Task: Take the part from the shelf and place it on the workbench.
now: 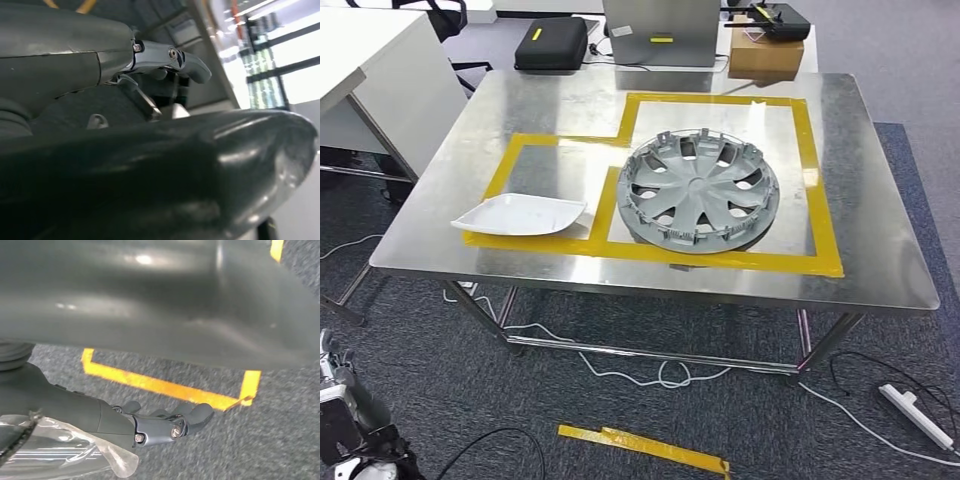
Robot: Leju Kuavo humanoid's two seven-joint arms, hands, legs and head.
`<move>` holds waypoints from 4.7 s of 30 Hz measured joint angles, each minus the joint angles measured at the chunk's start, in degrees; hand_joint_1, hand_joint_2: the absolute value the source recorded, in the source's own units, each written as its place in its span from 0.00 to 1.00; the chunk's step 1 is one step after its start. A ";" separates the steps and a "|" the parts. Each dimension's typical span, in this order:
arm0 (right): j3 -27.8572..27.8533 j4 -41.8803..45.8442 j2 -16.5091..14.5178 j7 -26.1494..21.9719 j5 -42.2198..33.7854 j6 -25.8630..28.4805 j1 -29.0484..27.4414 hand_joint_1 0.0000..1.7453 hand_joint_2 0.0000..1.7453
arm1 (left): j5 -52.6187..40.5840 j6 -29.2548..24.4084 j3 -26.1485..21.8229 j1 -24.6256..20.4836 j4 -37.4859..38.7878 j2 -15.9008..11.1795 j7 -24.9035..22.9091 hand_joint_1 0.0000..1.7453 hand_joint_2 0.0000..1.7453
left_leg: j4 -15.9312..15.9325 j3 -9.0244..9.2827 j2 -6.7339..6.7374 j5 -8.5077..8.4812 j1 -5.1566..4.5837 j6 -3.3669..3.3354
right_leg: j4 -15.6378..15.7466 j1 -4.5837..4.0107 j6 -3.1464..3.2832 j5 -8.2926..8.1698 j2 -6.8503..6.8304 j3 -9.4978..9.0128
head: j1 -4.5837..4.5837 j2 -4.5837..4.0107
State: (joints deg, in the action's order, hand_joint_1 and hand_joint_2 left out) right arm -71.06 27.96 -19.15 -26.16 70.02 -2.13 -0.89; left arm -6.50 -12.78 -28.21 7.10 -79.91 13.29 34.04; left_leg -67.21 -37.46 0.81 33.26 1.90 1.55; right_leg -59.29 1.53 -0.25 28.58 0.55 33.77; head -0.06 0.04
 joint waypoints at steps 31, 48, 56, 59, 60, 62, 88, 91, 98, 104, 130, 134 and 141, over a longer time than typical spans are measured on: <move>-5.40 0.69 -0.33 0.13 5.52 -1.99 -0.18 0.00 0.00 | -16.26 -5.91 -28.27 -9.07 55.92 -7.53 -5.44 0.00 0.00 | 1.18 -0.41 -0.32 -1.42 -2.19 -0.94 | 4.86 -1.26 1.46 1.30 -1.07 -6.14 | -0.37 0.00; -8.80 1.87 -0.35 -0.09 8.40 -5.65 0.07 0.00 0.00 | -30.38 -3.58 -18.15 -9.69 65.46 -5.63 -12.86 0.00 0.00 | 12.32 7.69 -0.18 -6.23 -2.36 -4.26 | -12.58 -1.03 -2.14 7.80 -0.73 4.82 | -0.13 0.00; -9.99 2.54 -0.36 -0.24 8.81 -7.24 0.54 0.00 0.00 | -29.02 -2.39 -17.65 -9.66 66.10 -5.41 -13.46 0.00 0.00 | 11.46 3.70 -0.22 -9.71 -3.06 -3.19 | 5.60 -1.66 -0.75 2.81 -0.64 -9.38 | -0.20 0.00; -10.20 2.80 -0.32 -0.33 9.28 -8.20 0.50 0.00 0.00 | -28.72 -2.23 -17.73 -9.53 66.14 -5.39 -13.28 0.00 0.00 | 9.89 2.64 -0.42 -8.19 -2.92 -2.29 | 6.04 -1.30 0.42 1.66 -0.98 -8.09 | -0.19 0.00; -10.23 2.88 -0.30 -0.36 9.37 -8.39 0.51 0.00 0.00 | -28.63 -2.22 -17.75 -9.47 66.14 -5.39 -13.25 0.00 0.00 | 7.44 1.80 -0.52 -5.84 -2.76 -1.92 | 6.15 -1.17 0.85 1.15 -1.14 -7.57 | -0.25 0.00; -10.28 3.03 -0.25 -0.41 9.48 -8.56 0.55 0.00 0.00 | -28.50 -2.21 -17.76 -9.44 66.15 -5.34 -13.20 0.00 0.00 | -0.33 -0.33 -0.61 -0.32 -2.28 -1.21 | 5.95 -1.26 1.24 0.18 -1.34 -6.50 | -0.42 0.00; -10.13 -3.52 3.19 -0.38 15.18 -4.20 1.83 0.00 0.00 | -26.93 -0.95 -20.57 -9.29 66.25 -5.22 -13.08 0.00 0.00 | 11.03 2.45 -0.71 -10.96 -2.69 -2.34 | 5.83 -1.71 0.01 2.80 -0.71 -8.96 | -0.16 0.00; -9.88 -5.70 3.90 -0.27 16.12 -2.50 2.05 0.00 0.00 | -26.68 -0.53 -21.13 -9.10 66.25 -5.20 -12.93 0.00 0.00 | 5.79 0.62 -0.88 -5.08 -2.32 -1.39 | 5.93 -1.50 1.42 1.09 -1.16 -7.29 | -0.44 0.00; -9.37 -9.92 5.19 -0.26 16.74 -0.63 2.69 0.00 0.00 | -26.36 -0.21 -22.23 -9.12 66.25 -5.10 -12.76 0.00 0.00 | 2.97 6.89 -0.85 -3.19 -1.63 -0.66 | 3.87 -1.56 0.88 -2.29 -1.65 -1.85 | -0.68 0.00; -8.92 -11.63 6.39 -0.28 16.92 -0.48 2.81 0.00 0.00 | -25.99 -0.18 -22.88 -9.04 66.25 -4.94 -12.66 0.00 0.00 | 11.92 11.11 -0.73 -3.55 -2.00 -2.89 | 2.25 -1.43 -1.19 -3.30 -1.69 0.47 | -0.60 0.00; -8.19 -13.77 7.55 -0.61 17.32 0.24 3.01 0.00 0.00 | -25.81 -0.10 -23.89 -9.00 66.25 -4.89 -12.68 0.00 0.00 | 8.97 10.98 -0.84 -3.17 -2.17 -1.84 | 3.31 -2.05 0.91 -2.58 -1.65 -1.54 | -0.50 0.00; -8.03 -14.21 7.56 -0.61 17.48 0.53 3.31 0.00 0.00 | -25.81 -0.16 -24.06 -9.02 66.25 -4.84 -12.73 0.00 0.00 | 12.62 11.90 -0.79 -3.24 -2.39 -2.88 | 2.82 -1.98 -0.45 -3.51 -1.70 -0.43 | -0.43 0.00; -7.99 -14.77 7.56 -0.69 17.29 0.93 3.23 0.00 0.00 | -27.06 0.95 -24.20 -9.01 66.25 -4.83 -11.53 0.00 0.00 | 12.77 7.98 -1.55 -6.62 -2.28 -3.82 | -13.44 -1.29 -2.05 6.06 -0.75 4.54 | -0.11 0.00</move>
State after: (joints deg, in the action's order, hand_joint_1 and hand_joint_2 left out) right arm -79.06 13.19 -11.58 -26.86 87.31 -1.20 2.35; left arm -33.56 -11.83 -52.41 -1.91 -13.66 8.46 22.50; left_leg -54.45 -29.48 -0.74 26.64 -0.38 -2.26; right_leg -72.72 0.23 -2.30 34.64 -0.20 38.31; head -0.17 0.04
